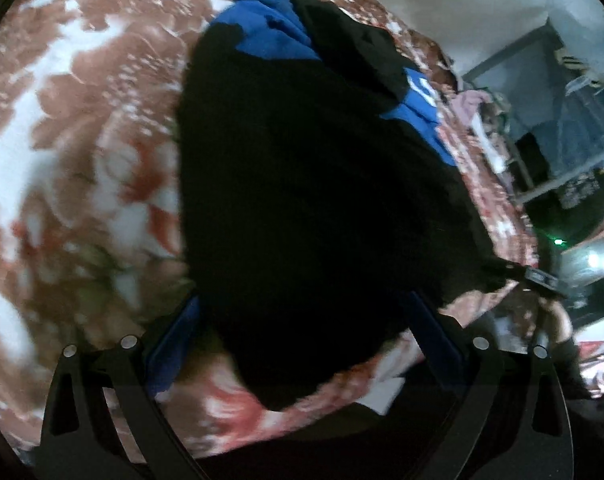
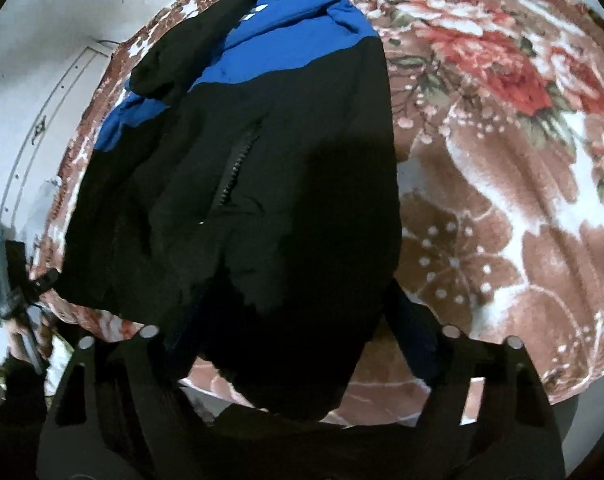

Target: Fold large clothes

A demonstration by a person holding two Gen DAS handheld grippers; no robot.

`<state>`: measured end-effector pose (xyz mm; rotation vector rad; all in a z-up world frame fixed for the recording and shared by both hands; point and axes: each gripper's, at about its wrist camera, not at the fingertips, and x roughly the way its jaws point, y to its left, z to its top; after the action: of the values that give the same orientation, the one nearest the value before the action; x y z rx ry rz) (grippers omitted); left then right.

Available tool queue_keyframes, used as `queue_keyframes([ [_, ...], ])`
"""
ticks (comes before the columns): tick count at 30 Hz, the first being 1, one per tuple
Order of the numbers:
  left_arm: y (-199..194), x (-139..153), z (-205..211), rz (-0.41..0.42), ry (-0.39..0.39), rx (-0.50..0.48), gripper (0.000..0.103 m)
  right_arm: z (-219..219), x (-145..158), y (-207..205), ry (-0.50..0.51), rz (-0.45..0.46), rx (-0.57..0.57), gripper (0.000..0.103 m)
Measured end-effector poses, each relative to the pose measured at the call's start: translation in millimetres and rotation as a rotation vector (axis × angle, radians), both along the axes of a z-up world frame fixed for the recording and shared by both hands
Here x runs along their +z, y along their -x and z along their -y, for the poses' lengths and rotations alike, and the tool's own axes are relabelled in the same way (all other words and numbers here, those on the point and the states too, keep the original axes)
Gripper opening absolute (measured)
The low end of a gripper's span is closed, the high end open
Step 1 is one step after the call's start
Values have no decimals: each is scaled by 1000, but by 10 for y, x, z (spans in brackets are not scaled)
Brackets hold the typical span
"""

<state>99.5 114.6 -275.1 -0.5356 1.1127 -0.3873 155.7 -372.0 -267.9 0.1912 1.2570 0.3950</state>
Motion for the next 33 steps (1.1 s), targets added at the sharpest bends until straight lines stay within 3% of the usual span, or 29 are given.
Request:
queue_keyframes([
  [5, -3, -52, 56, -9, 33, 4, 92, 5, -6, -1, -29, -7, 3, 69],
  [7, -13, -71, 33, -29, 65, 22, 86, -6, 9, -21, -36, -9, 10, 59],
  [9, -17, -61, 16, -40, 70, 26, 71, -11, 22, -24, -45, -7, 18, 53],
  [11, -15, -45, -7, -47, 74, 24, 59, -7, 11, -36, -52, -11, 21, 50],
  [12, -11, -43, -20, -49, 75, 19, 57, 14, 11, -36, -48, -15, 12, 50],
  [14, -14, -32, -17, -53, 71, 10, 58, 47, 35, -23, -22, -11, -2, 54],
  [18, -9, -69, -42, -58, 49, 5, 62, 121, 38, 34, 71, 19, -28, 78],
  [21, -27, -102, -70, -63, 70, 12, 62, 191, -95, 11, 0, -41, -47, 78],
  [23, -35, -94, -63, -64, 76, 11, 61, 185, -113, 11, -32, -51, -44, 66],
  [24, -24, -82, -73, -61, 76, 7, 57, 168, -106, 13, -46, -52, -36, 55],
  [26, -24, -39, -30, -49, 77, -16, 47, 116, -65, 15, -43, -41, -16, 48],
  [27, -25, -31, -14, -48, 89, -24, 41, 98, -47, 12, -43, -36, -2, 41],
  [28, -31, -26, -9, -46, 94, -26, 40, 94, -36, 10, -57, -36, 2, 32],
  [31, -72, -38, 44, -37, 60, -28, 25, 85, -31, -14, -81, -49, 8, 20],
  [33, -90, -15, 67, -24, 83, -17, 18, 38, 3, -7, -66, -37, 18, 18],
])
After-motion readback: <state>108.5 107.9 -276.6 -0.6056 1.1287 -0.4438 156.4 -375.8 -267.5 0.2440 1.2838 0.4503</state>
